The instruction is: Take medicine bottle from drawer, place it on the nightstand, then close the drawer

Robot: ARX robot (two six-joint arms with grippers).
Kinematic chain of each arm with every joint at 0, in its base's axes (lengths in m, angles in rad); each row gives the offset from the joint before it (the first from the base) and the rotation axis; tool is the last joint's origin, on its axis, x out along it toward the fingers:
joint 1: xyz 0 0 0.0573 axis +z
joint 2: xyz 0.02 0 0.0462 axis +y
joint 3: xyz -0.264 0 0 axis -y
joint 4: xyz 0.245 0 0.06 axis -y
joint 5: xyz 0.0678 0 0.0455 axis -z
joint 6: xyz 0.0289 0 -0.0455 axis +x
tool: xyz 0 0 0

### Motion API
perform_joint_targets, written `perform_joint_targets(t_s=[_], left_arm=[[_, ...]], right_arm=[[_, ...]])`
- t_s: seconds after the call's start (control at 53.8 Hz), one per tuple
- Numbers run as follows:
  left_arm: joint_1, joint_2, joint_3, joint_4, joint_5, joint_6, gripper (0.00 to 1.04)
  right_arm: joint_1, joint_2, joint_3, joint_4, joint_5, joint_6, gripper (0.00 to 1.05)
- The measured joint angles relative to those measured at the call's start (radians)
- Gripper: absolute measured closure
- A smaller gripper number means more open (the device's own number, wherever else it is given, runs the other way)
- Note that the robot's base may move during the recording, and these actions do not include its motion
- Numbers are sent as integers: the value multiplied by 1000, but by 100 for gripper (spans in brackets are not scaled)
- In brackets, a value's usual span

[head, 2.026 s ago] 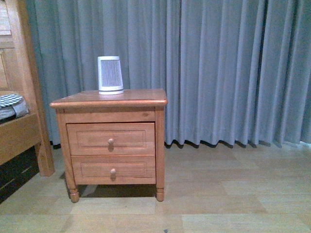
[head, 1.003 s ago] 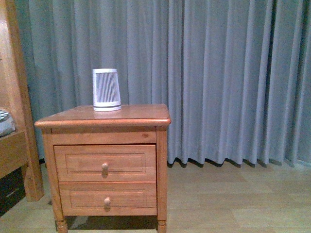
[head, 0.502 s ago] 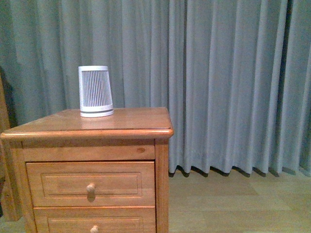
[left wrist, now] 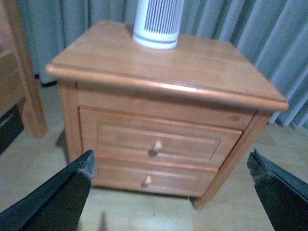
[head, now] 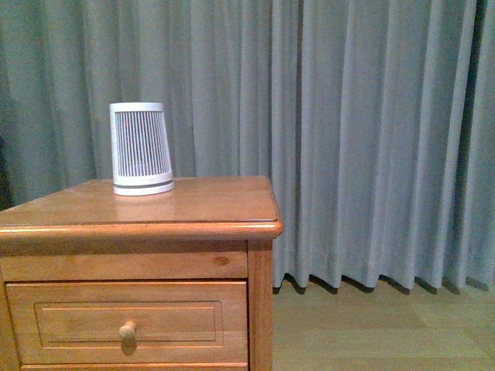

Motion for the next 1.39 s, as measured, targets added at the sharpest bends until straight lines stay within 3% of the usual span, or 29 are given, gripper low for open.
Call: perform_joint_targets(t_s=[0.093,0.167,0.279,0.427,0.799,1.394], left_arm=[[-22,323,182,165,28,51,7],[-44,616,318,261,-26,100,7],[-70,941,443,299,-56,129,7],[-101,1145,524,318,-85,150,7],[-154,1365,726,274,-160,195,7],[-138,1518,893,233,-182,135,7]], right_arm=[[0,0,0,0,0,0,7],[0,0,0,0,0,0,7],[0,0,0,0,0,0,7],[0,0,0,0,0,0,7],[0,0,0,0,0,0,7],[0,0,0,0,0,0,7]])
